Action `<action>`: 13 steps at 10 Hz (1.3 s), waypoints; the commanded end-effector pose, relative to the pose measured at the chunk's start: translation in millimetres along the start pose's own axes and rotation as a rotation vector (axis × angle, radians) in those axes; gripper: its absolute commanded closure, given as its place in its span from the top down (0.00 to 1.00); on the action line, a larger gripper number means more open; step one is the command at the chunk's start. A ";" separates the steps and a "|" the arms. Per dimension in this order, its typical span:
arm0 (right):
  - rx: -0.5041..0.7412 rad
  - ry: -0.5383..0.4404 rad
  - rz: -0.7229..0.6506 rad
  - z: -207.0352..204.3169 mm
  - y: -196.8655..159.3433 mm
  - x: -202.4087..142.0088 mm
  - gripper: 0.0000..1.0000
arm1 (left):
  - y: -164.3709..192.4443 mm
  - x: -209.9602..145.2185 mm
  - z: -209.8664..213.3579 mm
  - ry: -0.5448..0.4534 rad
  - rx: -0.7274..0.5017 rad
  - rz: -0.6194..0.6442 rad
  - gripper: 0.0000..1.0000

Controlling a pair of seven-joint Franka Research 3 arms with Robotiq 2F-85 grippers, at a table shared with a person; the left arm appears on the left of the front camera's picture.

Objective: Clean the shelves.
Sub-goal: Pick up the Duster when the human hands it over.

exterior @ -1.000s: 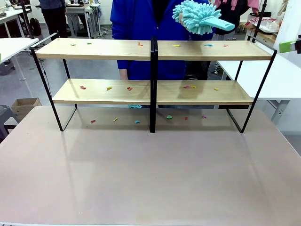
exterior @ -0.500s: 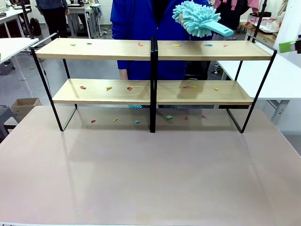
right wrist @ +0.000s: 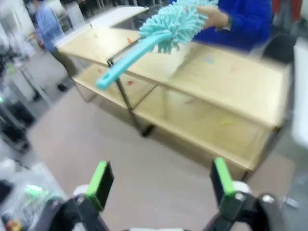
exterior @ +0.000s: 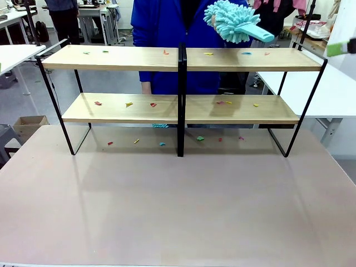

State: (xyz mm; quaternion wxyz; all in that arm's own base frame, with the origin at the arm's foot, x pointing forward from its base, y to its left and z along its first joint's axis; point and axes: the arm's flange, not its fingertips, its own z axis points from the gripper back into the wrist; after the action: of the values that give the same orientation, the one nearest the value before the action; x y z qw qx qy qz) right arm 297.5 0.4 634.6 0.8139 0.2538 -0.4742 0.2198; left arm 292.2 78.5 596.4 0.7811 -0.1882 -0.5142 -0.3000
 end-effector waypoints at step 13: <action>0.198 0.223 -0.899 -215.1 -25.9 122.8 1.00 | -0.5 0.6 -0.1 -0.008 -0.006 -0.011 1.00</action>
State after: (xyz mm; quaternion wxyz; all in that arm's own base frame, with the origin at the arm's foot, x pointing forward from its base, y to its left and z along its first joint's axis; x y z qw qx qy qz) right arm 512.5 130.8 634.8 0.8424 0.4895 -0.2109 -0.0797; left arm 291.7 77.6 597.2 0.7811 -0.1868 -0.5144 -0.3007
